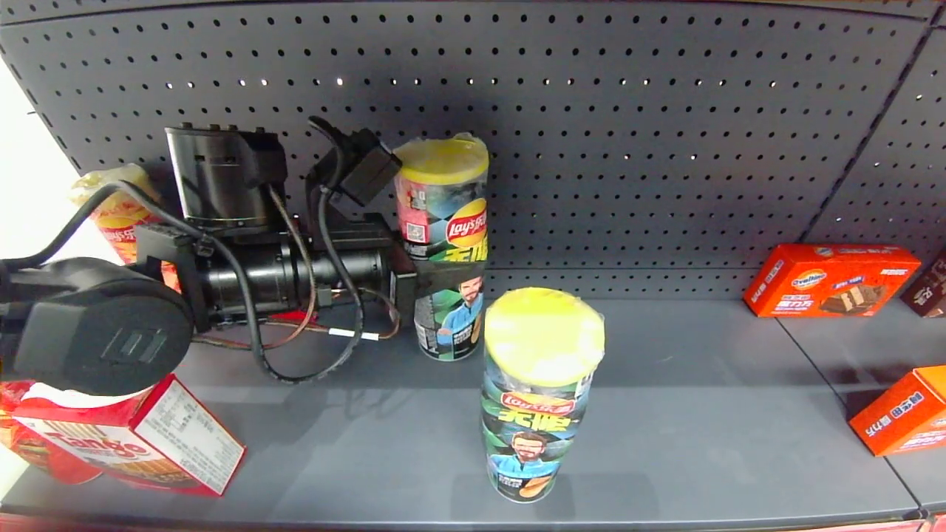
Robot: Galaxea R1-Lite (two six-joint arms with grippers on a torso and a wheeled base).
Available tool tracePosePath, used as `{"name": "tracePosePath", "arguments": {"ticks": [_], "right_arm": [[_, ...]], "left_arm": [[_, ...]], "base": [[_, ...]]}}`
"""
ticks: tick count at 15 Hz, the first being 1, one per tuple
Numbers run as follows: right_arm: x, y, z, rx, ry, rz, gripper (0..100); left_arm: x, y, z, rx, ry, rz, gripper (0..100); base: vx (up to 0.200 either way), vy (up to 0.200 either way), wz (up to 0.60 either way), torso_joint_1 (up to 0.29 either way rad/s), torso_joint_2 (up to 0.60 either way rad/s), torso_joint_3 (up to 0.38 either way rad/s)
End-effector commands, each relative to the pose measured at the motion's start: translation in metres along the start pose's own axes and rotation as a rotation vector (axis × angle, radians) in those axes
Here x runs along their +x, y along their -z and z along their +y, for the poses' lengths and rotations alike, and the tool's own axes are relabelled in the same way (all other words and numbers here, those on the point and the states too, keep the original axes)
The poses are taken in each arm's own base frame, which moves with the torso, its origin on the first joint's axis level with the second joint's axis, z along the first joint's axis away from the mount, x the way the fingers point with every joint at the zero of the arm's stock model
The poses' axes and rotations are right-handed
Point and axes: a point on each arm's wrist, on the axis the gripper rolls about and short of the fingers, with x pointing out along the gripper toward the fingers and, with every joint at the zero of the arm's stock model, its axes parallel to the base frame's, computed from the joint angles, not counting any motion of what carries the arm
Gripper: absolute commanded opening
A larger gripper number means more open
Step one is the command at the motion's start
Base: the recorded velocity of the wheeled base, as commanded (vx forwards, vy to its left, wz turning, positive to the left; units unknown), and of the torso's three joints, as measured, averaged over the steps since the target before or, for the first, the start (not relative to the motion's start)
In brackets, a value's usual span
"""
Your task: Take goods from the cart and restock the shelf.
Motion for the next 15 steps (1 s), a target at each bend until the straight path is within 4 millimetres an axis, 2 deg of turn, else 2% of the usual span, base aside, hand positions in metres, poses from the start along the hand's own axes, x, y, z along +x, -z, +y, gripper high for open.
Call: {"name": "tracePosePath", "arguments": {"ticks": [1, 8, 15], "right_arm": [[0.000, 0.000, 0.000, -0.001, -0.001, 0.004, 100], [0.000, 0.000, 0.000, -0.001, -0.001, 0.004, 100], [0.000, 0.000, 0.000, -0.001, -0.001, 0.004, 100]], "left_arm": [[0.020, 0.007, 0.012, -0.004, -0.012, 0.012, 0], [0.059, 0.014, 0.033, 0.031, -0.010, -0.001, 0], [0.072, 0.024, 0.040, 0.035, -0.005, -0.008, 0]], "base": [[0.000, 0.000, 0.00, 0.000, 0.00, 0.000], [0.000, 0.000, 0.00, 0.000, 0.00, 0.000], [0.000, 0.000, 0.00, 0.000, 0.00, 0.000]]}}
